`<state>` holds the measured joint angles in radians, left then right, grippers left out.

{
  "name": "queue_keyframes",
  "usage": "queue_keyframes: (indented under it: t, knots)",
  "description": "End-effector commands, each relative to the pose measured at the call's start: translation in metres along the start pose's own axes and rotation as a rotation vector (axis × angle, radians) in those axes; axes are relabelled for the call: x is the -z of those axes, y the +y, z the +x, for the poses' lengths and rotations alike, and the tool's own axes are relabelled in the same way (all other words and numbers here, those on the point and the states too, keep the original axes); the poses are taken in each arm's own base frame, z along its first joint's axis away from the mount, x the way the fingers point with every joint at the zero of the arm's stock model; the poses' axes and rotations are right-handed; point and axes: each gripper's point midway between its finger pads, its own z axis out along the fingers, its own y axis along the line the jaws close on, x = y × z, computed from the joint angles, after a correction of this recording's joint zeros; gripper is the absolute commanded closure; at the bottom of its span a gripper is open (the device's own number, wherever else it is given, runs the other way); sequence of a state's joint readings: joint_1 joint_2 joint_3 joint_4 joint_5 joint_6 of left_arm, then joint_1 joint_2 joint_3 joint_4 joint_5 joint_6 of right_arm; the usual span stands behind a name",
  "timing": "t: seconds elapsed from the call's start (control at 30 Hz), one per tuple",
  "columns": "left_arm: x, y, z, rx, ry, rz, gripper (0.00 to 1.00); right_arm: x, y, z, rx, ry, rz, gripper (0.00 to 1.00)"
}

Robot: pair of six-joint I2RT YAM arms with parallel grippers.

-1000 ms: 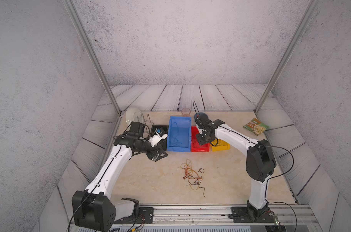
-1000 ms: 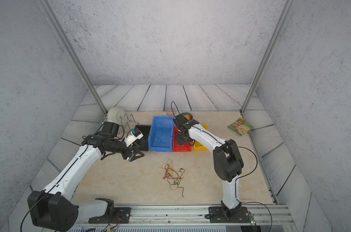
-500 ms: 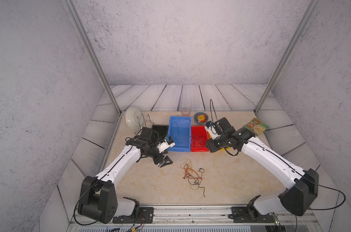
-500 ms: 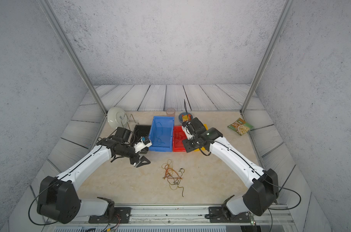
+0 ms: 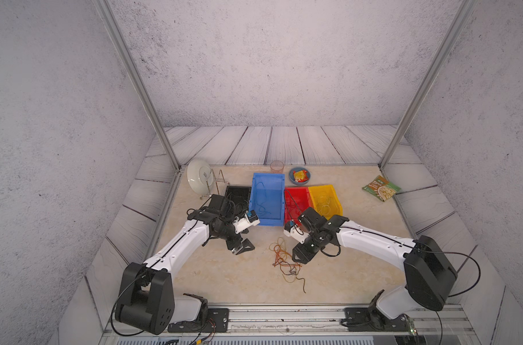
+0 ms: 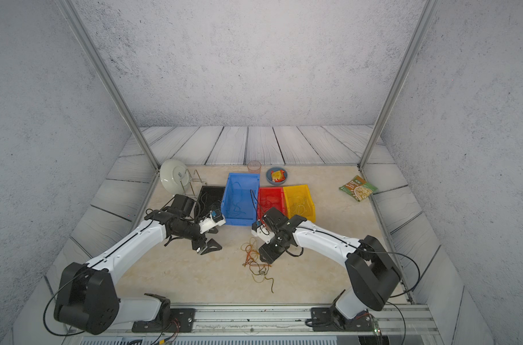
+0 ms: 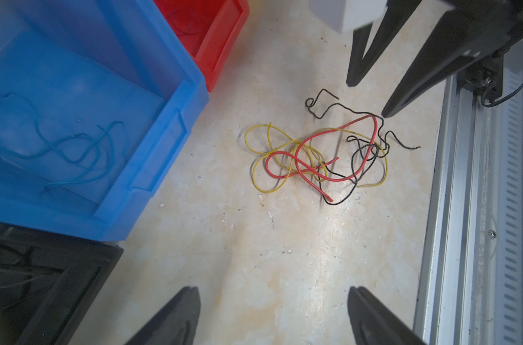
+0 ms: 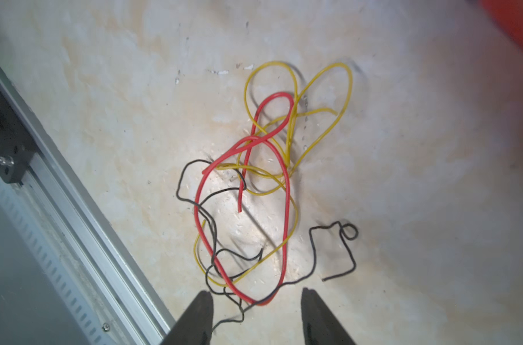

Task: Untangle and sort cables by color
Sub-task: Untie the cable.

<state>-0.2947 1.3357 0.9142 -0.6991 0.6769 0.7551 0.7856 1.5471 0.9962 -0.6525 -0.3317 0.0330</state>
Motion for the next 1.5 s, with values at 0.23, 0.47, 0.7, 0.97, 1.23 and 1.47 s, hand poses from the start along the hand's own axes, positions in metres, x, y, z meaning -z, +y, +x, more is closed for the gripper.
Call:
queue_keyframes:
  t: [0.23, 0.47, 0.7, 0.97, 1.23, 1.47]
  knots:
    - [0.005, -0.004, -0.001, -0.017, -0.007, 0.005, 0.16, -0.036, 0.004, 0.012, 0.042, 0.122, -0.040, 0.53]
    - [0.005, -0.004, -0.001, -0.017, -0.007, 0.006, 0.15, -0.027, 0.008, 0.009, 0.073, 0.101, -0.027, 0.88]
    - [0.008, -0.004, -0.009, -0.012, -0.023, 0.024, 0.16, 0.021, 0.025, -0.021, 0.125, -0.028, -0.025, 1.00]
    - [0.027, -0.016, -0.046, 0.037, -0.122, 0.108, 0.16, 0.070, 0.034, -0.057, 0.113, -0.186, 0.019, 1.00]
    - [0.030, -0.012, -0.081, 0.119, -0.280, 0.165, 0.15, 0.139, 0.062, -0.109, 0.081, -0.585, -0.049, 1.00]
    - [0.036, 0.007, -0.100, 0.033, -0.332, 0.087, 0.14, 0.163, 0.080, -0.110, 0.144, -0.677, -0.114, 1.00]
